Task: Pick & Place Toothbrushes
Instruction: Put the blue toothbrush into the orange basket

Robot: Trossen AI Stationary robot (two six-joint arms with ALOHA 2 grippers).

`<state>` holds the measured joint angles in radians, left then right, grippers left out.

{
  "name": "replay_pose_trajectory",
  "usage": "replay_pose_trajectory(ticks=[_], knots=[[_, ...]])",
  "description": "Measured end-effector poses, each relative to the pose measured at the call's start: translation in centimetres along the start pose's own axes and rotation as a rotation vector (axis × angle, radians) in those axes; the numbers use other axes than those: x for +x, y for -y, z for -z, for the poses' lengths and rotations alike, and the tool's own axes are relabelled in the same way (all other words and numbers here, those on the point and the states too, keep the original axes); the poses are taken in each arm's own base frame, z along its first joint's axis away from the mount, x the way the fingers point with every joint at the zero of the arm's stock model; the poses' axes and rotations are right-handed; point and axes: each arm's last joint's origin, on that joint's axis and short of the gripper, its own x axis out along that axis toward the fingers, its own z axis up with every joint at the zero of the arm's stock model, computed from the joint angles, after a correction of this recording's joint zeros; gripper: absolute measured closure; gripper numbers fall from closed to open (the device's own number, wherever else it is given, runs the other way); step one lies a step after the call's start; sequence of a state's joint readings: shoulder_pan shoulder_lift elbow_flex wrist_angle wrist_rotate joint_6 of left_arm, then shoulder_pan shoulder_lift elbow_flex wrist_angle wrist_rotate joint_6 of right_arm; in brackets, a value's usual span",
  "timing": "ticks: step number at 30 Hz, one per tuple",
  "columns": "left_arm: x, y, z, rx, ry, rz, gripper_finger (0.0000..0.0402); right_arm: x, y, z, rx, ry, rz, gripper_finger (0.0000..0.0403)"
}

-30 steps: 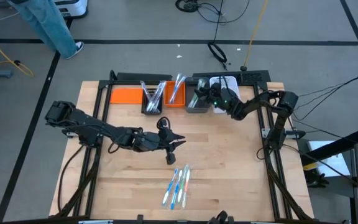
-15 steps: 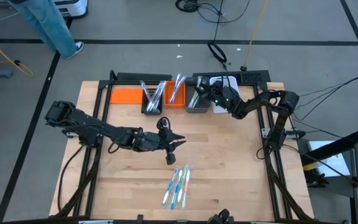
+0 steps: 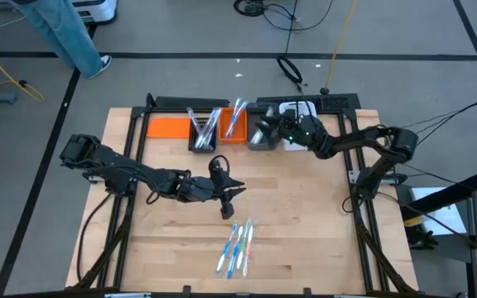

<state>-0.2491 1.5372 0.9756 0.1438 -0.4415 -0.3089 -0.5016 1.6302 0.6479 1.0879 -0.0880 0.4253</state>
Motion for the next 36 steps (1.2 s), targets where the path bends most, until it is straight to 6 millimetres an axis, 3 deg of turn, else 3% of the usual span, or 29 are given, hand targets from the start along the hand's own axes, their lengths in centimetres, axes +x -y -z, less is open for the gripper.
replay_pose_trajectory(ticks=[9,22,29,36], knots=[[-0.4,0.8,0.9,-0.085,-0.080,0.061,0.0325,-1.5,-4.8,0.5,-0.063,-0.211,-0.149,0.0190],[-0.9,1.6,1.4,-0.146,-0.109,0.075,0.0325,-3.5,-11.3,4.1,-0.079,-0.405,-0.353,0.0190],[-1.8,2.3,3.1,-0.248,-0.244,0.037,0.0325,-5.5,-15.1,6.3,-0.107,-0.510,-0.466,0.0190],[-1.9,4.8,5.8,-0.296,-0.335,0.068,0.0325,-7.7,-18.0,7.8,-0.153,-0.529,-0.473,0.0190]])
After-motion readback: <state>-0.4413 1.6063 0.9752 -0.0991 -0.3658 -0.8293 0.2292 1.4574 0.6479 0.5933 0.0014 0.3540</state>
